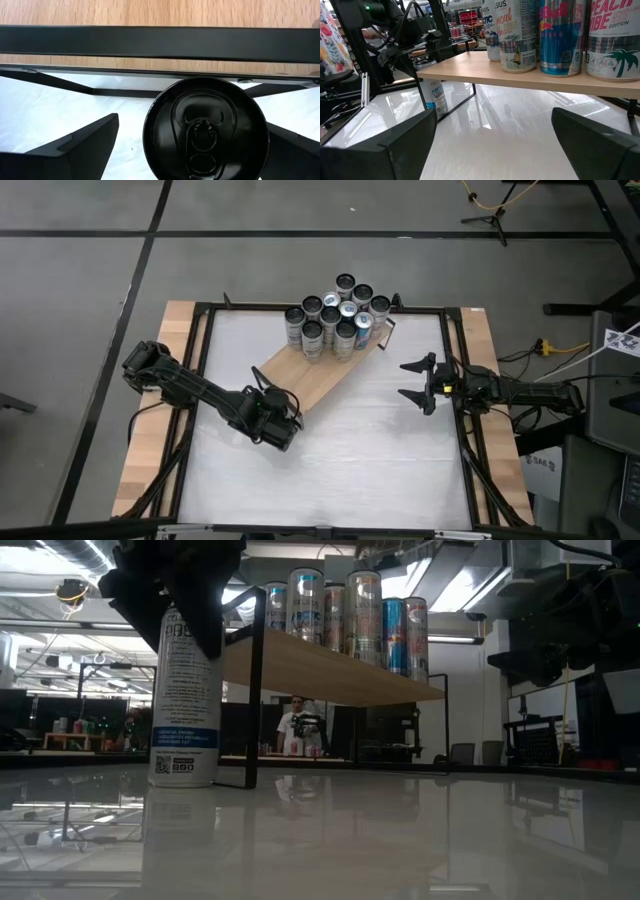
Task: Place canned beverage on shelf
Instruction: Put the white-blue soda can on the shelf aligned with the other white-blue soda cans
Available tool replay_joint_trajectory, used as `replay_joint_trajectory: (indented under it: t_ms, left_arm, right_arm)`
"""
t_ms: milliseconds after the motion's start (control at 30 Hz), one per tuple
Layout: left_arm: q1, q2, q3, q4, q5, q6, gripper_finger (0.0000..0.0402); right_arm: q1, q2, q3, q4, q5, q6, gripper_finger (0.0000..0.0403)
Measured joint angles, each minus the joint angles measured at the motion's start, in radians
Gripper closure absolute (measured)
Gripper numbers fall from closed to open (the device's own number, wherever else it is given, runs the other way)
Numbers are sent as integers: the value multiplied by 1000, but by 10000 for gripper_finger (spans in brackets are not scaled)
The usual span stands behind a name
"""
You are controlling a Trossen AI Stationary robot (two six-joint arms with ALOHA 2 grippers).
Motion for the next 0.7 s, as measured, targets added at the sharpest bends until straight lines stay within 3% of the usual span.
replay_joint_trajectory:
  t_ms: [300,700]
  left_arm:
    - [0,0,0,10,21,0,20]
    - [0,0,0,18,27,1,116]
  right_arm:
    - [0,0,0,0,0,0,15]
    - [0,0,0,0,0,0,15]
